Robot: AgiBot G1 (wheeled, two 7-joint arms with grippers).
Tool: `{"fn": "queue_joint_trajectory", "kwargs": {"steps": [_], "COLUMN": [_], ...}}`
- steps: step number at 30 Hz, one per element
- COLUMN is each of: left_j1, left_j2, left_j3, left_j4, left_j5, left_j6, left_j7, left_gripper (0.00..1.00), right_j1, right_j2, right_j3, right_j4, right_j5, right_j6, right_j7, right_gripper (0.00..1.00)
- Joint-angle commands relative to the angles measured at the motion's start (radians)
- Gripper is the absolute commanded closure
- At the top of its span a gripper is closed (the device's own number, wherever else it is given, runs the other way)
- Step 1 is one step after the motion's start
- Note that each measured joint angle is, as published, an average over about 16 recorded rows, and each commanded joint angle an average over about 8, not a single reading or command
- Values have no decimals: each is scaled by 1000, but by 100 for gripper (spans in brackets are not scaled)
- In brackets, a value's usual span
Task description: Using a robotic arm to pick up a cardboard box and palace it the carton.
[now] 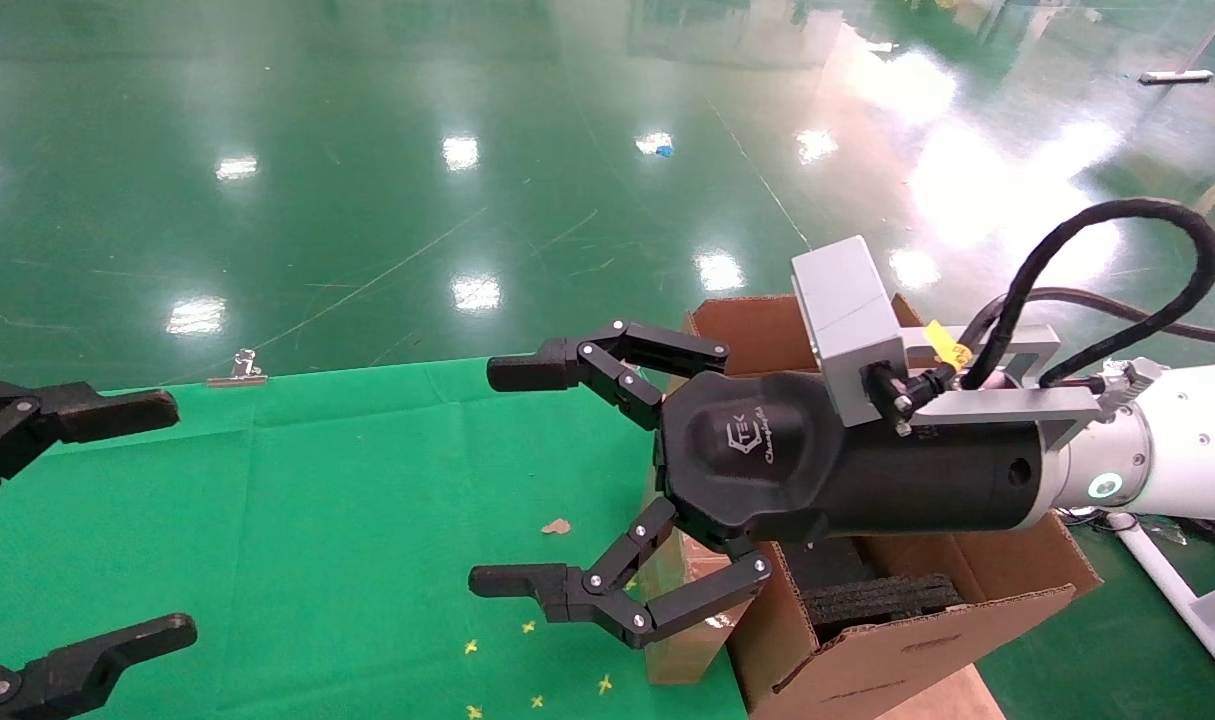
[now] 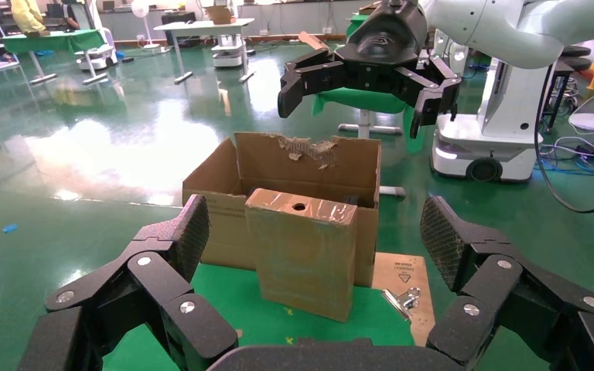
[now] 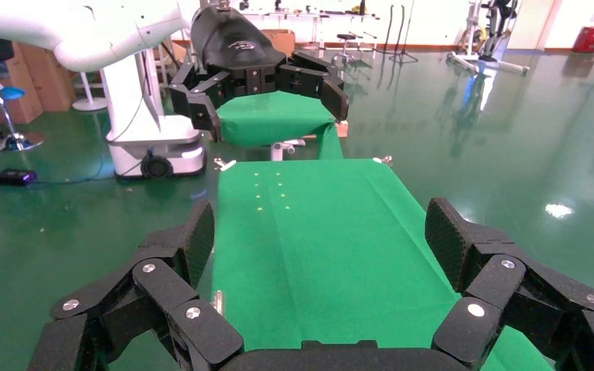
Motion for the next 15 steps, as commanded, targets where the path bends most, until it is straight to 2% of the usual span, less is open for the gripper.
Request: {"fn": "queue_joint_trajectory", "kwargs": {"steps": [1,10,15], "left_j1": [0,0,0], "left_j2": [0,0,0], "left_j3": [0,0,0], "left_j4": [0,0,0], "left_j5": [0,0,0], "left_j6": [0,0,0], "left_j7": [0,0,0], "left_gripper": [0,0,0], "right_j1": [0,0,22], "right_j2": [0,1,14], "right_j3": [0,-2,-39], "right_j4": [0,0,12], "right_j5": [0,-5,-74], "right_j6": [0,0,4], "right_j7": [0,2,52], "right_gripper": [0,0,0]}}
